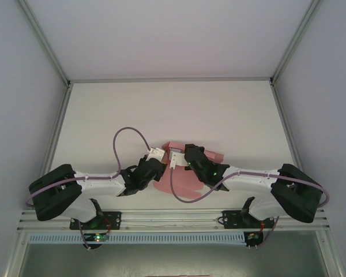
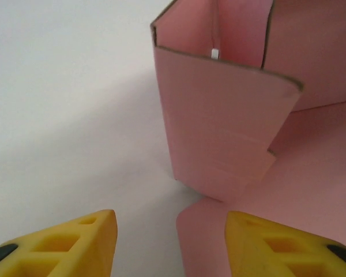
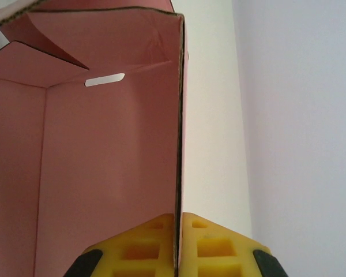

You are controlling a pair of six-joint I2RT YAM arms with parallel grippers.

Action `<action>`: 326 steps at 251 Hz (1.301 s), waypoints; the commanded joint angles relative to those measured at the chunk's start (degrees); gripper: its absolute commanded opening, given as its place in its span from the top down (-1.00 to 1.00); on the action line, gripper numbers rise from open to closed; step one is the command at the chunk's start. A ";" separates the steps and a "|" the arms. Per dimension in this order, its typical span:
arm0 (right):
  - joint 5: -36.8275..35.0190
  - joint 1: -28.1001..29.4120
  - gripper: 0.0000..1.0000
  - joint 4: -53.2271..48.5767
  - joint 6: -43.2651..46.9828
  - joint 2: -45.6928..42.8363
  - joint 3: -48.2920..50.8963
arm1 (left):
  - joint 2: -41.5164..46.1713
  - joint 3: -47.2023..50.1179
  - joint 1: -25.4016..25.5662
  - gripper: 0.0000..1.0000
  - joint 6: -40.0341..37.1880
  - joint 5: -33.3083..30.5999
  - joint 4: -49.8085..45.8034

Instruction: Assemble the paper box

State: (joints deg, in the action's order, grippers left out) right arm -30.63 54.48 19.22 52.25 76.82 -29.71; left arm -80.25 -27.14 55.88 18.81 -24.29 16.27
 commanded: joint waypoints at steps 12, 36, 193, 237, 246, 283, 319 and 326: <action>1.70 -0.20 1.00 -1.69 -1.78 -1.92 0.53 | -0.89 -0.14 -0.22 -0.08 -2.83 -0.38 7.15; 2.27 -0.40 1.00 -2.41 -1.78 -2.40 0.75 | -1.08 -0.64 -1.20 -0.01 -3.41 -4.09 7.37; 3.11 -1.61 1.00 -2.00 -1.97 -0.44 0.39 | 14.35 9.06 -20.75 -0.33 -5.34 35.89 9.16; 4.75 -1.79 1.00 -2.28 -2.57 -0.44 0.58 | 1.66 3.56 -21.72 -0.04 -7.66 38.23 11.59; 5.00 -1.77 1.00 -2.47 -2.59 -0.43 0.45 | -0.64 2.34 -22.09 0.03 -7.78 38.80 12.20; 5.47 -1.99 1.00 -4.17 -2.74 -0.64 0.23 | -5.97 -0.33 -23.62 0.07 -9.30 43.66 15.18; 6.67 -1.85 1.00 -4.29 -2.79 -0.13 0.16 | -9.04 -3.08 -23.58 0.09 -12.65 46.82 13.89; 6.70 -1.84 1.00 -4.28 -2.85 -0.02 0.10 | -9.77 -3.71 -23.62 0.10 -13.06 47.44 13.73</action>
State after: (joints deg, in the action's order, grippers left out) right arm -27.11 52.60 17.39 50.92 76.27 -29.71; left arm -87.74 -27.73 32.86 9.72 18.39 27.24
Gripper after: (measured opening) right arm 0.055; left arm 0.460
